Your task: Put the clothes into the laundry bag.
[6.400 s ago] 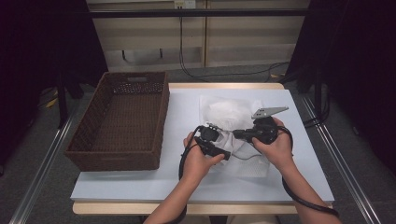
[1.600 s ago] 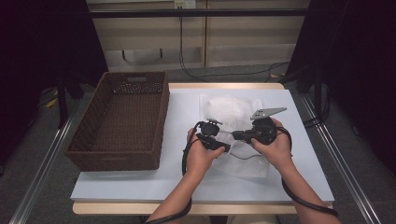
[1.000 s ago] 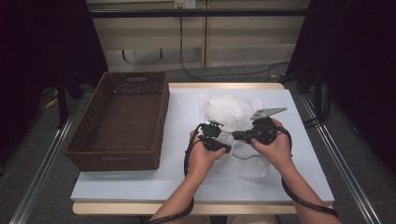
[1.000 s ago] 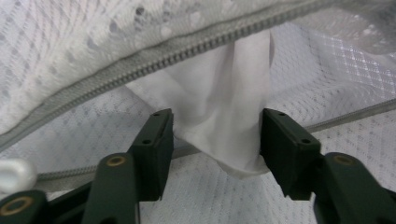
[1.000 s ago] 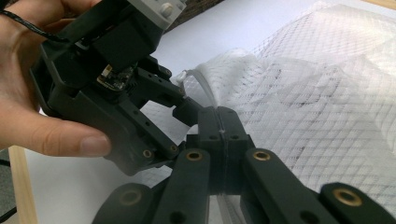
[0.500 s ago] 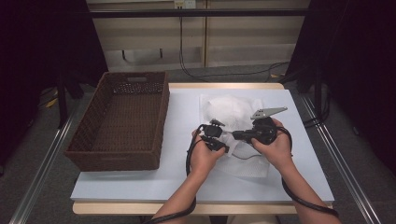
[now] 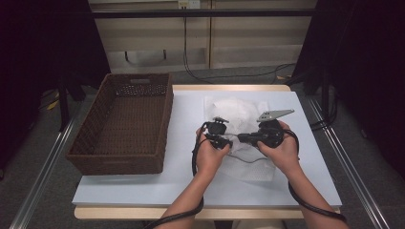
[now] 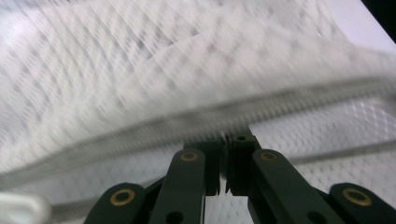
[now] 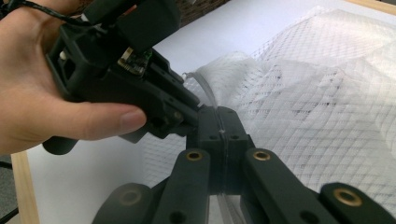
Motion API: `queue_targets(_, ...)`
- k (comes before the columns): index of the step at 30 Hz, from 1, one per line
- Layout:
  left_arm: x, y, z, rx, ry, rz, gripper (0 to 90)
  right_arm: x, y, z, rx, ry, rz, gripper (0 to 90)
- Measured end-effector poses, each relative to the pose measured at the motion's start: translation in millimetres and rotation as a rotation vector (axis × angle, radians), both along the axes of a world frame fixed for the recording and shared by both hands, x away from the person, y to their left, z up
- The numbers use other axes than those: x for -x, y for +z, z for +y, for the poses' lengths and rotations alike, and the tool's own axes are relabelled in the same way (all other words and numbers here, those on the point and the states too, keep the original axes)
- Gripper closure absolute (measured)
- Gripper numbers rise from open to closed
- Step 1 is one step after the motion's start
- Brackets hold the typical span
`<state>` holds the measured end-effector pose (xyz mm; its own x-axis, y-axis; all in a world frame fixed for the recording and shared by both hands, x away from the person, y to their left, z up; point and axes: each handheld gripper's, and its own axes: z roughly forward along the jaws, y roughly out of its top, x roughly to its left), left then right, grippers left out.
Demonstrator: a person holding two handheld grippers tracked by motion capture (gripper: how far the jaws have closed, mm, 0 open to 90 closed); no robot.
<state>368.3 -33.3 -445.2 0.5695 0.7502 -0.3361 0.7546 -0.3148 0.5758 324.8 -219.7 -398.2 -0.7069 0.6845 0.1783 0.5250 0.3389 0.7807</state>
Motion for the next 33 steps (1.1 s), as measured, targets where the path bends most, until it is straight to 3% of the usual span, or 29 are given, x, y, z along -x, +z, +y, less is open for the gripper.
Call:
queue_targets(13,-10.4,-0.8,-1.0,0.021,0.077,-0.092,86.5,-0.2,-0.5,0.1,-0.003,0.001,0.001,90.0)
queue_targets(22,-15.9,-8.2,-0.3,0.008,0.073,-0.118,83.6,-1.3,-5.1,2.6,0.008,0.006,0.019,90.0)
queue_targets(27,-14.2,-7.5,3.8,0.0,0.052,-0.107,74.2,-1.9,-7.0,3.1,0.013,0.009,0.024,90.0)
queue_targets(30,-10.7,-7.2,8.0,0.006,0.04,-0.105,59.3,-2.1,-7.2,2.4,0.015,0.007,0.025,90.0)
queue_targets(31,-9.6,-5.9,10.3,-0.014,0.023,-0.098,56.9,-2.3,-7.3,2.1,0.013,0.005,0.024,90.0)
queue_targets(33,-6.4,-4.5,11.9,-0.004,0.011,-0.083,52.9,-2.6,-7.3,1.7,0.012,0.006,0.025,90.0)
